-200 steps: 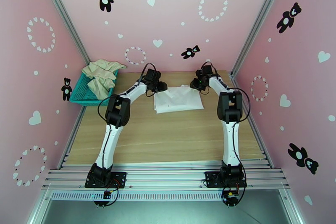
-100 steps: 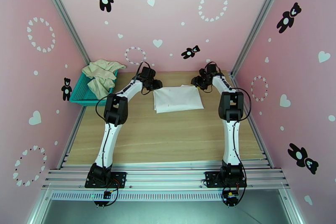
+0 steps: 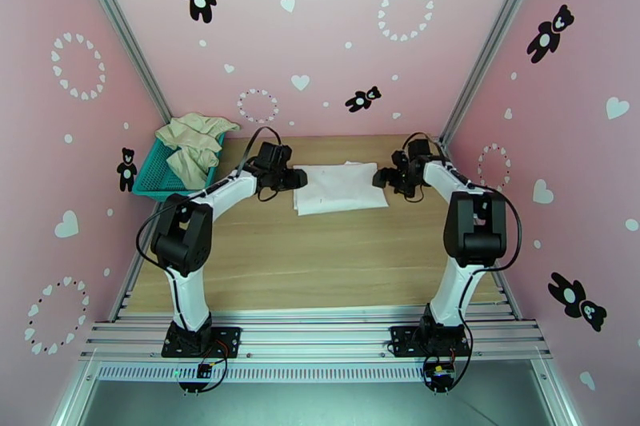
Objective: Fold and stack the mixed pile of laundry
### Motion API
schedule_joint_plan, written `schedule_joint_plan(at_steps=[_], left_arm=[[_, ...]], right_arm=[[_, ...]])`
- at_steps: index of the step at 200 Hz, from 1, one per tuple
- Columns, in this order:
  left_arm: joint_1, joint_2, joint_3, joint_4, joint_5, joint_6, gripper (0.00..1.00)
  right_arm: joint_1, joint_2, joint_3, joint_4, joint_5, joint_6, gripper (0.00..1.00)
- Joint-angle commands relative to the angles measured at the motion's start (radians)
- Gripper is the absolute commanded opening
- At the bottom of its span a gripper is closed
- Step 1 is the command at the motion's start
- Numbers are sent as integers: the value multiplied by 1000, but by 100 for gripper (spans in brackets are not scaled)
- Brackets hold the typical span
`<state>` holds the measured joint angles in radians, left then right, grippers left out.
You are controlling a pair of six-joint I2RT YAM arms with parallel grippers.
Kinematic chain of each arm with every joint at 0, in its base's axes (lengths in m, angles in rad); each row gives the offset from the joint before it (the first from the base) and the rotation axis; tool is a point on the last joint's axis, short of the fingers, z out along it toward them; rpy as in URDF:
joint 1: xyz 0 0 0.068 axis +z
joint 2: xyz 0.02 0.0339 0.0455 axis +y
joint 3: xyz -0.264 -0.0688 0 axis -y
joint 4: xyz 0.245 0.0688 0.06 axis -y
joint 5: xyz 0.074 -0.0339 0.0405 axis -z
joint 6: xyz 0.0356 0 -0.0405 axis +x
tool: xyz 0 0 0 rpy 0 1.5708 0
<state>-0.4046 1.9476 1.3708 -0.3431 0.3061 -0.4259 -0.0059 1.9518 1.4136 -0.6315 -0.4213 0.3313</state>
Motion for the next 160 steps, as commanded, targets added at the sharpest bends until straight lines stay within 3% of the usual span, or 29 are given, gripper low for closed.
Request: schedule_joint_plan(at_steps=[1,53,87,127,149,160], left_arm=[[9,-21,-68,53,-33,-30,61],[9,-40,-101,59,-53,-30,61],[9,-87,-107,31,-79,-16,61],[9,-182,-135,-25,-107,7,61],[9,-247,-165,-51,-123,16,62],[10,-276,-182,-62,-133,18,62]], right_arm=[[4,20,-22,21,-65,0,87],[40,136,25,61,-167,63,69],[64,207,125,24,-156,69,48],[73,258,302,-106,33,18,18],[82,288,402,-172,203,1,1],[82,310,460,-201,288,-1,0]])
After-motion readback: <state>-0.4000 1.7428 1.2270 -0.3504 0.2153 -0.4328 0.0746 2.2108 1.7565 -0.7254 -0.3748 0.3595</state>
